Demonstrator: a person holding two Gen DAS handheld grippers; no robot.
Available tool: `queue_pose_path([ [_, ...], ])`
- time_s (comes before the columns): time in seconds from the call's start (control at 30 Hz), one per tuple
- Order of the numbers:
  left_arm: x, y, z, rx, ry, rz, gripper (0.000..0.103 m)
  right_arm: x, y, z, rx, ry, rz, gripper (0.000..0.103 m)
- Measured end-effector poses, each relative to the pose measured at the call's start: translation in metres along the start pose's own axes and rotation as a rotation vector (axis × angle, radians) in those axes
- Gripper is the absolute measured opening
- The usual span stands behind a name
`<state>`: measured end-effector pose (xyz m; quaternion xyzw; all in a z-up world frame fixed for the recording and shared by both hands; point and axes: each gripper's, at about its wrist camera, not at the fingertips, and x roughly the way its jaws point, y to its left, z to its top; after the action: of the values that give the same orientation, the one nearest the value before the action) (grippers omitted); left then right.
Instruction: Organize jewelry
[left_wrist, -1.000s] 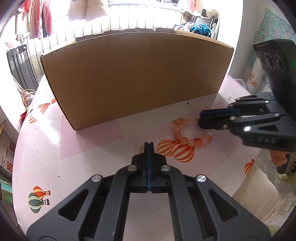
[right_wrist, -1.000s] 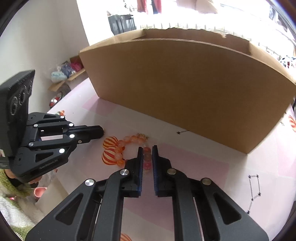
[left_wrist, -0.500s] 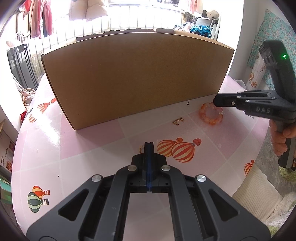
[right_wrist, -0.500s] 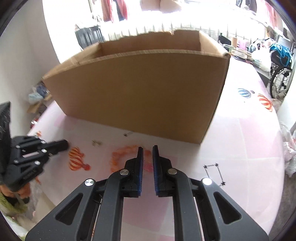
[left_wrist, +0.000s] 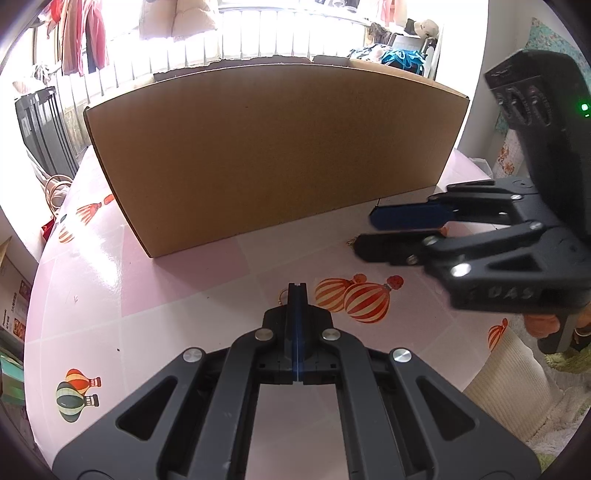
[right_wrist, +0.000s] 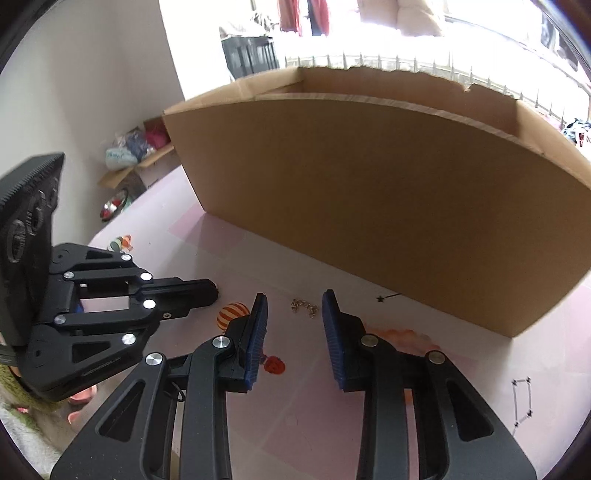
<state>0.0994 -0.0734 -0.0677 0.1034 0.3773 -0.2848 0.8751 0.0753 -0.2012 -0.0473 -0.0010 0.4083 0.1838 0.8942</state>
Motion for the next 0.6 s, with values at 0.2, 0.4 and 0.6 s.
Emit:
queue_pose_path([
  [0.2,0.002,-0.001,0.002,-0.009,0.003,0.004,0.0,0.008,0.007,0.005,-0.045,0.009,-0.037,0.025],
  [0.4,0.003,-0.002,0.004,-0.015,0.006,0.008,0.0,0.012,0.013,0.005,-0.068,0.004,-0.052,0.009],
  [0.6,0.004,-0.001,0.005,-0.018,0.005,0.008,0.0,0.01,0.01,0.001,-0.022,0.001,-0.006,0.004],
])
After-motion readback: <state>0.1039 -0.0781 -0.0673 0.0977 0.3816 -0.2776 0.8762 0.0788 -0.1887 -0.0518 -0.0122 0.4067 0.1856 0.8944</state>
